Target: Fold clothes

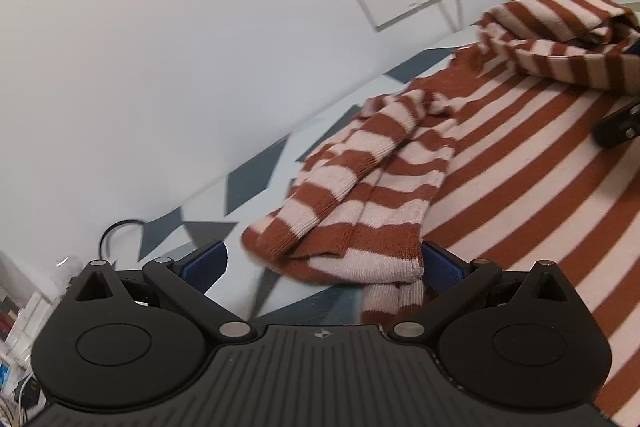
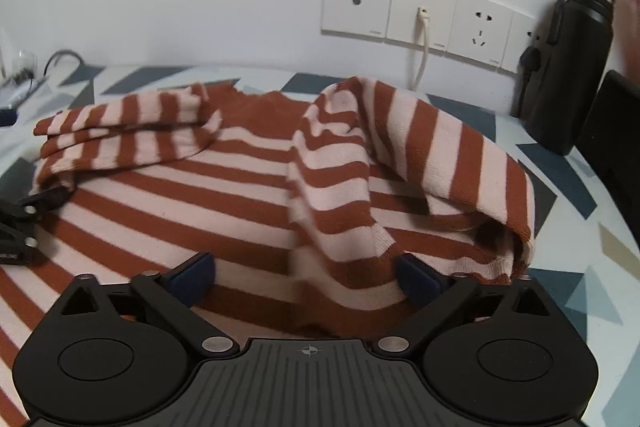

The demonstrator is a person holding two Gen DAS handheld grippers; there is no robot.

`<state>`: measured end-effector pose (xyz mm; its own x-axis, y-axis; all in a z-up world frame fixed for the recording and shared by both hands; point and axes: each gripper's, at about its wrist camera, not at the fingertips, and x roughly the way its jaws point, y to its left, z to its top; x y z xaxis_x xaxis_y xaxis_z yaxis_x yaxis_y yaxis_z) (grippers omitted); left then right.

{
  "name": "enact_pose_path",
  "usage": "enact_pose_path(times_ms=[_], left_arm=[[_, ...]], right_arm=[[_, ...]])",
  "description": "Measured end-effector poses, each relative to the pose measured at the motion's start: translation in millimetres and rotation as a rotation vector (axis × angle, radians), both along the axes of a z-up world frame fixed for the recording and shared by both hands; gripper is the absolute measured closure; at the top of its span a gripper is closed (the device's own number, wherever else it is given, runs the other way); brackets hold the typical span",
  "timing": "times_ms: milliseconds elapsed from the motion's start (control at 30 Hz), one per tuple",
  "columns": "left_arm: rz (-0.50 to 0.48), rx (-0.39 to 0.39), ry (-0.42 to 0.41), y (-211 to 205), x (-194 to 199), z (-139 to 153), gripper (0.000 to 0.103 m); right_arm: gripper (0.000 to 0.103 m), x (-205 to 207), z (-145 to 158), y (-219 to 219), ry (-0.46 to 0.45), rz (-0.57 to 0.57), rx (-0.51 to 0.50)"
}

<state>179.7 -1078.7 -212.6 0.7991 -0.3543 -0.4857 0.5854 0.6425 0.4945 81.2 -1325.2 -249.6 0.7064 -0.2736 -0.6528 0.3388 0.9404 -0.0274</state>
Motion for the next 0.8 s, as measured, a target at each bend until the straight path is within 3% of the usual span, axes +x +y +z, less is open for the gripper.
enact_pose_path(times_ms=[133,233,333,433,533,667,800], left_arm=[[0.15,-0.036,-0.018,30,22,-1,0.0],[0.269,-0.105,0.068,63,52,-2,0.0],[0.324,-0.185,0.15,88,68,3,0.0],[0.28,-0.26,0.193,102,62,13,0.0],[0.175,-0.3,0.189,98,43,22,0.0],[0.044,-0.15,0.154,63,23,14,0.0],[0.069,-0.053,0.031,34,27,-1,0.0]], right_arm=[[0.002,-3,-2,-5,-0.013,-0.01,0.01],[0.001,-3,-2,-5,-0.012,-0.011,0.009],[0.001,-3,-2,-7,-0.015,-0.01,0.016],[0.001,-3,-3,-5,-0.016,-0.008,0.015],[0.001,-4,-3,-4,-0.019,-0.007,0.017],[0.001,-4,-3,-4,-0.02,-0.008,0.017],[0.001,-5,-3,-4,-0.023,-0.009,0.019]])
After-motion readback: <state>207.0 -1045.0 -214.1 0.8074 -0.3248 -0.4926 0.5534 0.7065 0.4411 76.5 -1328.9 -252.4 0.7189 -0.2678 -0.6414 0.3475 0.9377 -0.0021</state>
